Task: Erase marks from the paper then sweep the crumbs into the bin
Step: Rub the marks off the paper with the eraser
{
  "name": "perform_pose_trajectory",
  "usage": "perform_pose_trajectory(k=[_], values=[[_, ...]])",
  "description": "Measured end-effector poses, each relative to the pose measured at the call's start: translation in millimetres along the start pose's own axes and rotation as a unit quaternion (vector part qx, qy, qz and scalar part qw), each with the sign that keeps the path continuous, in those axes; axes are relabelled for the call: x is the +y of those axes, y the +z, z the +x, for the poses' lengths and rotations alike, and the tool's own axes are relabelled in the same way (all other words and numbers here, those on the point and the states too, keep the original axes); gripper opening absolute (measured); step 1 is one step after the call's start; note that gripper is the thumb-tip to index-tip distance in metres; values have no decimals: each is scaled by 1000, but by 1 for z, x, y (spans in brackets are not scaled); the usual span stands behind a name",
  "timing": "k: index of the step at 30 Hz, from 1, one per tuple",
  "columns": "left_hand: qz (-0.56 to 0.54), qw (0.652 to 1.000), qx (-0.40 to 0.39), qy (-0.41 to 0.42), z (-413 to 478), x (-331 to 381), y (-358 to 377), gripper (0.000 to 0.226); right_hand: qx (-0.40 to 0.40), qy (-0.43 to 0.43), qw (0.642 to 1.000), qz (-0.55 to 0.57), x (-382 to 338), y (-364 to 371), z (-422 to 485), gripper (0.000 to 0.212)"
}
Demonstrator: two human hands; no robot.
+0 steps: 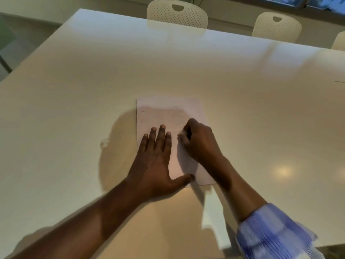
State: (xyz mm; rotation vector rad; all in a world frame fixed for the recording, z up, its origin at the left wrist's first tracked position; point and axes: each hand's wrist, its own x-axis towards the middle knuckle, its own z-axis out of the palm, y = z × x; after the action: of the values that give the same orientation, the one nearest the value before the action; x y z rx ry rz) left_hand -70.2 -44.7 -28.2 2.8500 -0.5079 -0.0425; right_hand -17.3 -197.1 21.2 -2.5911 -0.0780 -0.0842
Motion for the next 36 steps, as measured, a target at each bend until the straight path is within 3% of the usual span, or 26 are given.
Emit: perform_pose_trajectory(k=[5, 7, 9, 15, 19, 24, 27, 31, 36], values=[[-7, 1000, -3, 8, 1, -2, 0, 129, -58, 19, 997, -47, -3, -20, -35, 14], [2, 1000, -7, 6, 2, -1, 2, 127, -66, 38, 996, -38, 0, -26, -76, 25], [5, 1000, -7, 10, 5, -2, 3, 126, -55, 60, 996, -29, 0, -25, -96, 20], [6, 1000, -9, 16, 4, -1, 3, 130, 24, 35, 997, -58, -4, -9, -28, 15], [4, 1000, -9, 12, 3, -3, 1, 129, -14, 51, 996, -76, -1, -10, 3, 19], [14, 1000, -22, 10, 3, -2, -2, 131, -80, 10, 995, -54, 20, -34, -75, 17], [18, 999, -24, 10, 3, -2, -3, 132, -48, -1, 999, -16, 21, -30, -84, 15], [25, 999, -24, 5, 2, -2, -4, 132, -9, 1, 1000, -20, 10, -13, -24, 11], [29, 999, -24, 1, 2, 0, -4, 131, -33, 23, 999, -10, 11, -16, -6, 15]])
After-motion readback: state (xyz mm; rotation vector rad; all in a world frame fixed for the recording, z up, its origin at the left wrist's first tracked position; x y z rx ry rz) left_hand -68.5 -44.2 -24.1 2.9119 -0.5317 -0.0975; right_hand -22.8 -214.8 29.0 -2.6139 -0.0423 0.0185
